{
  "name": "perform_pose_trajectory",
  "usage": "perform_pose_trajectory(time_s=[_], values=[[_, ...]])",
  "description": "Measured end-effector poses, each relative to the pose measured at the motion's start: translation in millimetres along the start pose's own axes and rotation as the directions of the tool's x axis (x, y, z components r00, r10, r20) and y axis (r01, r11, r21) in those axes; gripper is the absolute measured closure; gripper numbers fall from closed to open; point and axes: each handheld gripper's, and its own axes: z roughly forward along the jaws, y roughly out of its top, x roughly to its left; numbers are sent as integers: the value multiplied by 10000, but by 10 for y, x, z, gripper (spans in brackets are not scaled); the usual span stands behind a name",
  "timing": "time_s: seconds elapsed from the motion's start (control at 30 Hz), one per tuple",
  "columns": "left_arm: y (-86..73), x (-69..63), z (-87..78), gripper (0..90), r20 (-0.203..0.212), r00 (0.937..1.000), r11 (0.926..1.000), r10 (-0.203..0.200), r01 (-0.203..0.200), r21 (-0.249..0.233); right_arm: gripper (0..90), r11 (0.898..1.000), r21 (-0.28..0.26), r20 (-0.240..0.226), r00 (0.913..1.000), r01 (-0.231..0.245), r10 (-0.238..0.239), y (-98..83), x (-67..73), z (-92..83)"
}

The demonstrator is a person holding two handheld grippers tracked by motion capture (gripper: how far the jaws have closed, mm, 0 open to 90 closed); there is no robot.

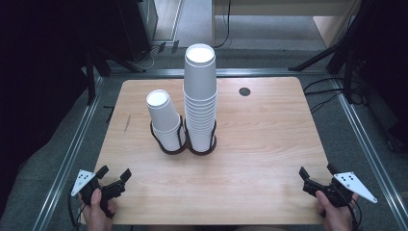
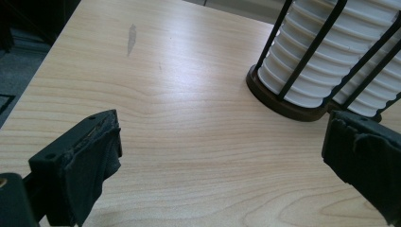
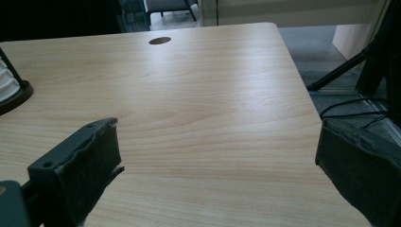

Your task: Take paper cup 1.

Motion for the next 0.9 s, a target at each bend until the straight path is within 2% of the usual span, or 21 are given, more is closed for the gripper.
perform_pose_trajectory(time_s=[0.13,0.3,0.37,0.47,0.6,0.77,0.83,0.9], values=[[9,0,-3,0,-53,10000,10000,-34,34,-30,0,9999,25,-104,9999,-131,131,24,29,-1],[20,-37,-4,0,-223,9996,9999,159,-158,36,0,9996,-265,-274,9996,-114,107,95,100,-28],[30,-67,2,0,-204,9998,10000,75,-75,-2,0,9993,-329,-347,9993,-160,148,122,146,-40],[41,-144,15,0,-121,9999,9999,66,-67,-83,0,9994,-332,-312,9995,-114,104,171,226,-52],[57,-286,60,0,31,9994,9994,341,-341,-62,0,9997,-229,-50,10000,10,-12,234,332,-45],[125,-481,98,0,363,9976,9982,597,-596,-41,0,9994,-230,-245,9993,260,-266,324,460,-27],[139,-508,98,0,375,9972,9979,646,-644,-55,0,9992,-232,-346,9988,339,-347,363,511,-21],[210,-612,105,0,395,9950,9957,922,-918,-119,0,9986,-250,-440,9979,472,-483,410,565,-11]])
